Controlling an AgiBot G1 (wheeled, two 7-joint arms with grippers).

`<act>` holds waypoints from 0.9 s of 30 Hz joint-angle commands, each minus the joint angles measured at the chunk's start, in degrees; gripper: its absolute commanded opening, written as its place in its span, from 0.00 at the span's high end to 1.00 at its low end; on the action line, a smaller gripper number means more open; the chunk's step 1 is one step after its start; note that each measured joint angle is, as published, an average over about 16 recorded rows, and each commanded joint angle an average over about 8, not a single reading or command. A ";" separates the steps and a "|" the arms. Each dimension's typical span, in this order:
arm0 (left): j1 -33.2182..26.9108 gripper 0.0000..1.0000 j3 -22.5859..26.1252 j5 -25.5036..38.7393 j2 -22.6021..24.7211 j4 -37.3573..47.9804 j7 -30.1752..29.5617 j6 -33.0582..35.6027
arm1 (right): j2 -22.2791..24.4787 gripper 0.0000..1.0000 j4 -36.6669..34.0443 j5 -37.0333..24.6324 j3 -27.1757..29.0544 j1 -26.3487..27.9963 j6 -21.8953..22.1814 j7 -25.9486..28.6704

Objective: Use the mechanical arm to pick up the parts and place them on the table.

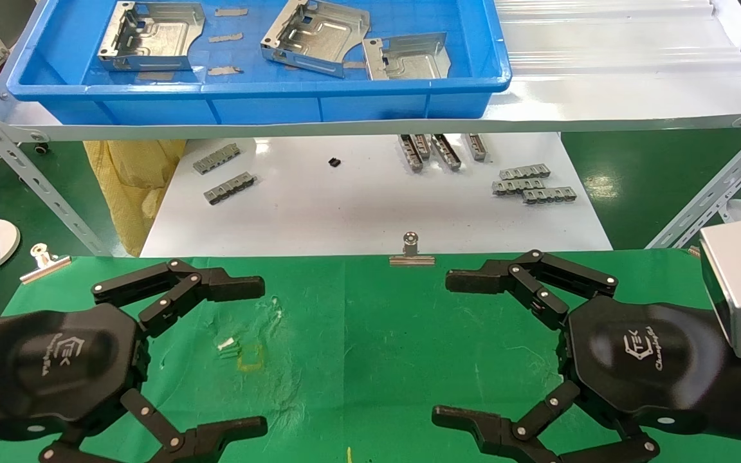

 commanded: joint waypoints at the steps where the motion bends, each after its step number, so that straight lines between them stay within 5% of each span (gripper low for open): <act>1: 0.00 0.00 0.00 0.00 0.00 0.00 0.00 0.00 | 0.00 0.00 0.00 0.00 0.00 0.00 0.00 0.00; 11: 0.00 0.00 0.00 0.00 0.00 0.00 0.00 0.00 | 0.00 0.00 0.00 0.00 0.00 0.00 0.00 0.00; 19: 0.00 0.00 0.00 0.00 0.00 0.00 0.00 0.00 | 0.00 0.95 0.00 0.00 0.00 0.00 0.00 0.00; 27: 0.00 0.00 0.00 0.00 0.00 0.00 0.00 0.00 | 0.00 1.00 0.00 0.00 0.00 0.00 0.00 0.00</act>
